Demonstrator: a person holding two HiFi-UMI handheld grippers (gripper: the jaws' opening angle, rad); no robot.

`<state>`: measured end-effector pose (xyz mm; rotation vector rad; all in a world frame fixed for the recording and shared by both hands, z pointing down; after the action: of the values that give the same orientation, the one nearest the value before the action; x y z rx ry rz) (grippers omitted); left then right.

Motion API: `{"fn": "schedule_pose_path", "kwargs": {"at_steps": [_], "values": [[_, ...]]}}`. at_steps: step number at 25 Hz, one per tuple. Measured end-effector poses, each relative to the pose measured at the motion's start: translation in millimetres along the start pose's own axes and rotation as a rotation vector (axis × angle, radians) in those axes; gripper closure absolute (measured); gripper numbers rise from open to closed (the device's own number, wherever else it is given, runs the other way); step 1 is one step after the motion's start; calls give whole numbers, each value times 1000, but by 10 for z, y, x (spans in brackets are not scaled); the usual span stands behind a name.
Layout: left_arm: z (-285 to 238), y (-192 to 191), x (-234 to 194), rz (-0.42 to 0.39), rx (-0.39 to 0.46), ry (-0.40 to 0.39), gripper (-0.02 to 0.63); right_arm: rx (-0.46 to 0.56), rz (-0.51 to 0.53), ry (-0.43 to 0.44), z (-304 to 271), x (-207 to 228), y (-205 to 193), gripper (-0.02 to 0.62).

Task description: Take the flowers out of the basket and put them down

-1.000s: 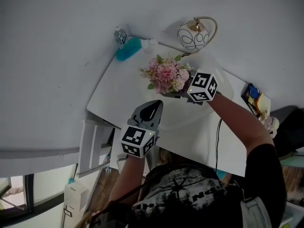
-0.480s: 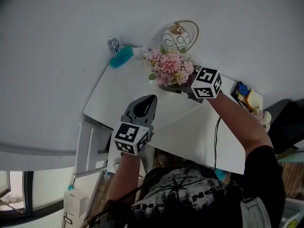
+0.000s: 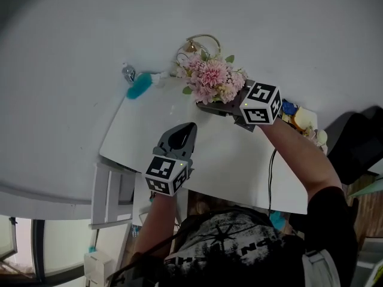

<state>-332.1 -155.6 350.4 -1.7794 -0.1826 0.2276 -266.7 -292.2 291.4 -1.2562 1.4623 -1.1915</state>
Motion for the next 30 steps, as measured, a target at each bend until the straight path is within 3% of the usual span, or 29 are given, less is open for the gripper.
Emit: {"fn": "schedule_pose_path", "kwargs": {"at_steps": [10,16,23,30], "values": [[-437,283,885,-56,21,-116,592,55,5,-133,1308,-22,206,259],[-574,267,890,-65,29,-189,591,16,-5,-192,1382,2,161,259],[-847,199,1582,-73,11,-243,592,-14,-28,-272,2174,-137,-309,259],[-976,11,1900,-62,-25,-258,591,-41,-64,-317,2449,-213,-788,259]]}}
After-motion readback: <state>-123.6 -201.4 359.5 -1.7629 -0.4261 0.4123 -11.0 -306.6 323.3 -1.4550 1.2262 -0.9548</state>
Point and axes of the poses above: the fingertips, and each gripper's own axes: z backward along the fingers, x to its right, y out of its top, the point moved 6 cm from there along z, backward along the fingers, and after that the axes turned 4 degrees about -x, right-handed, at the moved point
